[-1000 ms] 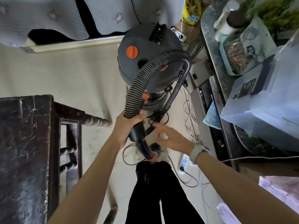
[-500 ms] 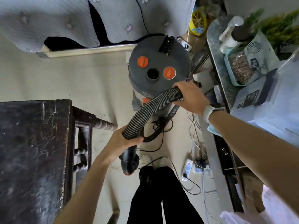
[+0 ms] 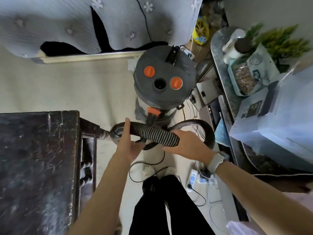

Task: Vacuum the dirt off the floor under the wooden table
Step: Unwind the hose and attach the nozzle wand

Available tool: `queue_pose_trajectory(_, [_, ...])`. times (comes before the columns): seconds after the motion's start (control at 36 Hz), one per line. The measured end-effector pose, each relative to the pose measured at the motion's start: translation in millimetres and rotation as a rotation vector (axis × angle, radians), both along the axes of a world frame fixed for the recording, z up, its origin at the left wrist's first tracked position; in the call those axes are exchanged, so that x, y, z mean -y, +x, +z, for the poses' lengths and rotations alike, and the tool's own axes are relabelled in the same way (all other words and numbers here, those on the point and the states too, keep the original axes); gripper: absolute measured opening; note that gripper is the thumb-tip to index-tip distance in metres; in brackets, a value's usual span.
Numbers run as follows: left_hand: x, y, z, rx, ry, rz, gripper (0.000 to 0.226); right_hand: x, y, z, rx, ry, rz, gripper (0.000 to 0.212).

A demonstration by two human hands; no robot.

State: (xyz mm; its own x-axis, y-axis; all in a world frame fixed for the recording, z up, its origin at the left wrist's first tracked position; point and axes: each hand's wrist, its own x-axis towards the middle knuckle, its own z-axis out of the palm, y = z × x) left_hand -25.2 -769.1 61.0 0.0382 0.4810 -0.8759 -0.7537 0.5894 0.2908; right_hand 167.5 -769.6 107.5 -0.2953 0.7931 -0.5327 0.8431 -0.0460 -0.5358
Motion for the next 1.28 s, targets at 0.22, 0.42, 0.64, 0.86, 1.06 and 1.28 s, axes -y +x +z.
queue_pose_trajectory(0.22, [-5, -2, -19, -0.138, 0.007, 0.14, 0.014, -5, -4, -33, -0.276, -0.152, -0.278, 0.035])
queue_pose_trajectory(0.42, [1, -1, -34, -0.354, 0.231, -0.15, 0.013, -82, 10, -87, -0.079, 0.104, -0.477, 0.071])
queue_pose_trajectory(0.64, [-20, -12, -57, -0.581, 0.302, -0.294, 0.021, -169, -22, -128, 0.407, 0.399, 0.016, 0.096])
queue_pose_trajectory(0.86, [-49, -7, -71, -0.683, 0.318, -0.364, 0.028, -191, -37, -171, 0.477, 0.524, 0.434, 0.079])
queue_pose_trajectory(1.06, [-51, -3, -77, -0.687, 0.324, -0.46, 0.031, -211, -18, -182, 0.468, 0.679, 0.49, 0.08])
queue_pose_trajectory(1.28, [-58, 15, -85, -0.687, 0.322, -0.44, 0.032, -247, 14, -179, 0.487, 0.622, 0.495, 0.091])
